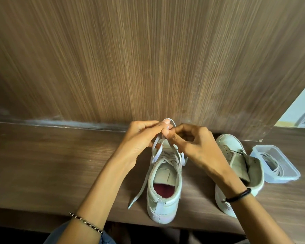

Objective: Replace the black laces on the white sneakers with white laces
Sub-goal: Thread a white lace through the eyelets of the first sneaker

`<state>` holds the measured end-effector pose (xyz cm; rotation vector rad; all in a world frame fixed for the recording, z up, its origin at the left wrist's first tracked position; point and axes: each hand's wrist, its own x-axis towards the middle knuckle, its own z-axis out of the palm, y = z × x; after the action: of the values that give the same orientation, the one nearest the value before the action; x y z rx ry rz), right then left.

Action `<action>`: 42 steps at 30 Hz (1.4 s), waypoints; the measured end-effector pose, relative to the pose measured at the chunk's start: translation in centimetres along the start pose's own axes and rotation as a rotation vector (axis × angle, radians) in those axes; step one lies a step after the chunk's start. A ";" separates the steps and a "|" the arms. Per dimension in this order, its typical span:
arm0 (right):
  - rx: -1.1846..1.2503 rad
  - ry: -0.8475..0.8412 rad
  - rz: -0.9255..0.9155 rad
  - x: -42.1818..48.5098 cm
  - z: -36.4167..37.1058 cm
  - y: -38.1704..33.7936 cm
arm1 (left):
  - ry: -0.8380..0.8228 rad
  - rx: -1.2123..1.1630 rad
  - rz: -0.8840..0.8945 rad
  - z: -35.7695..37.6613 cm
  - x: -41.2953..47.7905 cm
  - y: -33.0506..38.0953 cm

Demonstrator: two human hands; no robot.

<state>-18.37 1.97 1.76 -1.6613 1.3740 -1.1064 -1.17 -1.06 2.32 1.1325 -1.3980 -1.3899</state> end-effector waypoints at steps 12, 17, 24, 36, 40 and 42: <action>0.609 0.016 0.093 0.6 -2.4 -1.2 | 0.034 0.014 0.113 -0.3 -0.5 1.2; 0.432 0.063 0.026 -0.1 -3.3 -1.7 | 0.015 0.079 0.167 -0.4 -1.1 1.3; 0.248 0.091 0.030 0.1 -2.1 0.5 | -0.151 0.393 0.042 0.8 -1.5 -0.5; -0.084 -0.076 -0.163 0.6 -2.2 0.2 | -0.013 0.654 0.255 0.8 -0.7 0.0; 0.048 -0.084 0.012 1.5 -2.5 0.8 | 0.113 0.553 0.241 1.5 -0.9 0.8; -0.123 -0.225 0.015 1.5 -3.5 1.0 | 0.140 0.518 0.215 1.3 -1.1 1.0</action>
<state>-21.90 0.29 2.51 -1.7996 1.3274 -0.8124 -2.22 0.33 3.28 1.3239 -1.7713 -0.7990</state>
